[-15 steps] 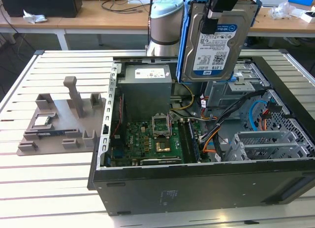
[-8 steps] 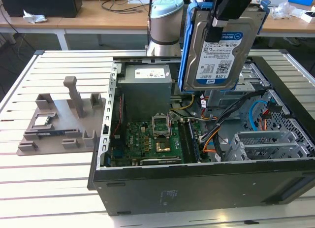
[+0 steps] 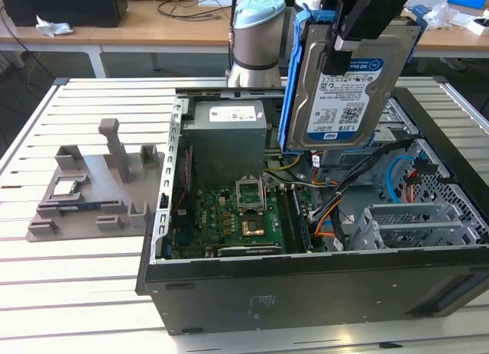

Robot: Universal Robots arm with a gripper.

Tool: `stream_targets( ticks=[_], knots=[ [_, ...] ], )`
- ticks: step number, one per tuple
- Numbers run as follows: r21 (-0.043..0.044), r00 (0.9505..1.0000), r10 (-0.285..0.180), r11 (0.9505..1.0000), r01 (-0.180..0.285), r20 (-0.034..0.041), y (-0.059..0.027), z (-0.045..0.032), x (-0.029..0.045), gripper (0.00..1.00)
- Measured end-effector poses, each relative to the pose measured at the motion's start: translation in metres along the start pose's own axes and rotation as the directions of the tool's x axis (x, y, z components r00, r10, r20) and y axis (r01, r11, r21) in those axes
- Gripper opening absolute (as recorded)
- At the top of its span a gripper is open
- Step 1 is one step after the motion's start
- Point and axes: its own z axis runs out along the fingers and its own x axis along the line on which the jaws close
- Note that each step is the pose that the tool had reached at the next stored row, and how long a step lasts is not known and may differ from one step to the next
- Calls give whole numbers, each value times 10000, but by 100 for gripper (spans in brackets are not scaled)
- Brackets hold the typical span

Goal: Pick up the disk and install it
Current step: 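Pick up the disk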

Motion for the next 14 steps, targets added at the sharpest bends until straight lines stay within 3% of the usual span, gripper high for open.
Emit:
stream_targets(
  ticks=[14],
  knots=[
    [0, 10000, 0, 10000, 0, 0, 9, 4, 366, 37]
  ],
)
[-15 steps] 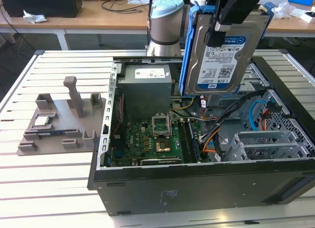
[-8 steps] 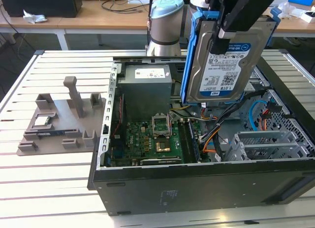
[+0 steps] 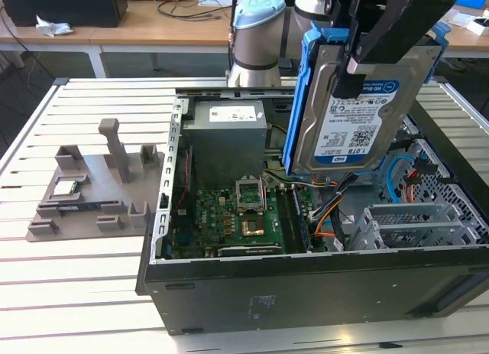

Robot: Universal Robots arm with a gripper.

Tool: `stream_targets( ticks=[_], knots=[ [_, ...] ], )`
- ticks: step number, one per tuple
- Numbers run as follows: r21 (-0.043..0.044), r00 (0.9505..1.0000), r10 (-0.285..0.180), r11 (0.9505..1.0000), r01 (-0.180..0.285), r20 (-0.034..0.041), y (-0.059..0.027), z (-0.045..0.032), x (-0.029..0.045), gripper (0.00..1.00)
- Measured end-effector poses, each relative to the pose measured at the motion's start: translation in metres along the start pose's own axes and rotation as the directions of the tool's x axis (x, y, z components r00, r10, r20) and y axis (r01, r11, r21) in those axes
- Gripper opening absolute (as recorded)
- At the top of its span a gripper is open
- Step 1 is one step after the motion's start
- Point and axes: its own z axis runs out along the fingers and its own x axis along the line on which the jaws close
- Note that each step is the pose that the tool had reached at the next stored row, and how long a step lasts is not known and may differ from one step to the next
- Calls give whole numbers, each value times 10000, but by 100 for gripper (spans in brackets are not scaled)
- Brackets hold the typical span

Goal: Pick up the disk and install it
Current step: 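Pick up the disk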

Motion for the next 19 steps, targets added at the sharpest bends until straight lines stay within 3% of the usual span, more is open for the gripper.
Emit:
stream_targets(
  ticks=[5, 9, 13, 19],
  knots=[
    [0, 10000, 0, 10000, 0, -1, 3, 4, 114, 37],
    [1, 10000, 9, 10000, -9, 0, 5, 15, 260, 37],
    [10, 9986, 533, 9986, -533, 24, 3, 28, 274, 37],
    [10, 9985, 538, 9986, -538, 26, 1, 30, 274, 37]
  ],
)
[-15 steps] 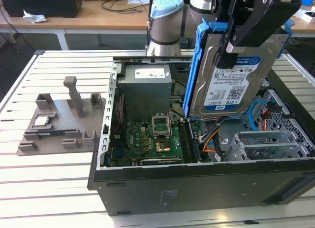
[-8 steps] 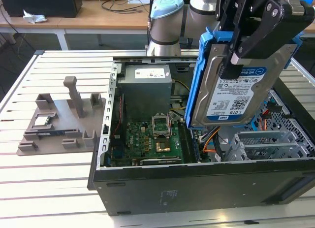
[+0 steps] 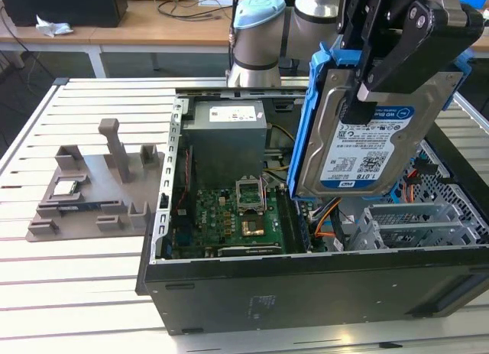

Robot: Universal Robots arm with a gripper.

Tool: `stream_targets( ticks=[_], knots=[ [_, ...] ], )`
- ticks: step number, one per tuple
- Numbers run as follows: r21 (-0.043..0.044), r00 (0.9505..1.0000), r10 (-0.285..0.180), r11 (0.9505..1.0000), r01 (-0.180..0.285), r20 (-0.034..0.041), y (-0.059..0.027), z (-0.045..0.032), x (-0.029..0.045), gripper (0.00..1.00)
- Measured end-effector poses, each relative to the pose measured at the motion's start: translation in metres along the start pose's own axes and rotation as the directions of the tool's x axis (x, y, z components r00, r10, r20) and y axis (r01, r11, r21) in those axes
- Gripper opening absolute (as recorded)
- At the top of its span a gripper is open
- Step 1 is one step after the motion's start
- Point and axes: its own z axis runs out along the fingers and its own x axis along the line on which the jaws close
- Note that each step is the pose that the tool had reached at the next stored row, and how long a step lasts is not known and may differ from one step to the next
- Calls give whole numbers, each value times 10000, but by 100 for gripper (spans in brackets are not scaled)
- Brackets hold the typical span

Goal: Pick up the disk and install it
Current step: 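Pick up the disk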

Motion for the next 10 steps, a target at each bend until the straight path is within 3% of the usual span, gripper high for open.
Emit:
stream_targets(
  ticks=[3, 10],
  knots=[
    [0, 10000, -3, 10000, 3, -1, -12, 0, 0, 37],
    [0, 10000, 0, 10000, 0, -1, -149, -6, -4, 37]
  ],
)
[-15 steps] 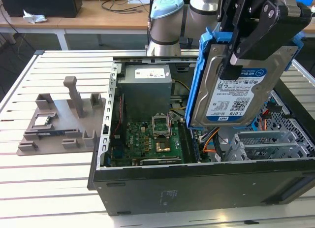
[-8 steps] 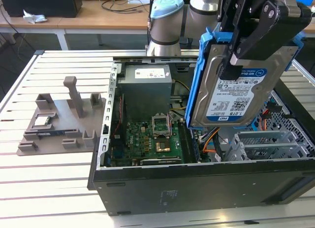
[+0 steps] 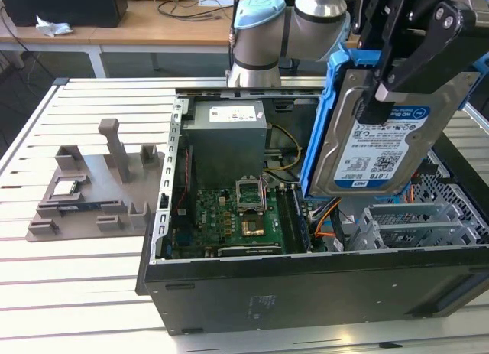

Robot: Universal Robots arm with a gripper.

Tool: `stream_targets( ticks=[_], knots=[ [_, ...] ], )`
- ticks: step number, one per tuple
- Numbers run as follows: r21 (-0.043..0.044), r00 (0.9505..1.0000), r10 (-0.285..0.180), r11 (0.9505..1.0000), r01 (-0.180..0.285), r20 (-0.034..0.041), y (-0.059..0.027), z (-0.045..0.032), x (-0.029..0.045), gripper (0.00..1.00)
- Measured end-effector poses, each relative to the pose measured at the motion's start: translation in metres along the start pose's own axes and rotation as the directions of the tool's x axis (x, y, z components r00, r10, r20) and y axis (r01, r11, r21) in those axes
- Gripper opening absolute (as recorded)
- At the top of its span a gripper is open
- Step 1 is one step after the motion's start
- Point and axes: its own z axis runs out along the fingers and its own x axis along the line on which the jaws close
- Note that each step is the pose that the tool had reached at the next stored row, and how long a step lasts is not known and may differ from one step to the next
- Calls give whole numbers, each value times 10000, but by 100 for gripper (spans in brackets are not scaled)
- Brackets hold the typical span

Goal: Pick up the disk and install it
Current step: 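Pick up the disk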

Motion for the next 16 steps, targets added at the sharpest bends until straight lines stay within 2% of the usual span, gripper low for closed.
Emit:
stream_targets(
  ticks=[16],
  knots=[
    [1, 10000, 0, 10000, 0, 0, -337, -13, -10, 37]
  ],
)
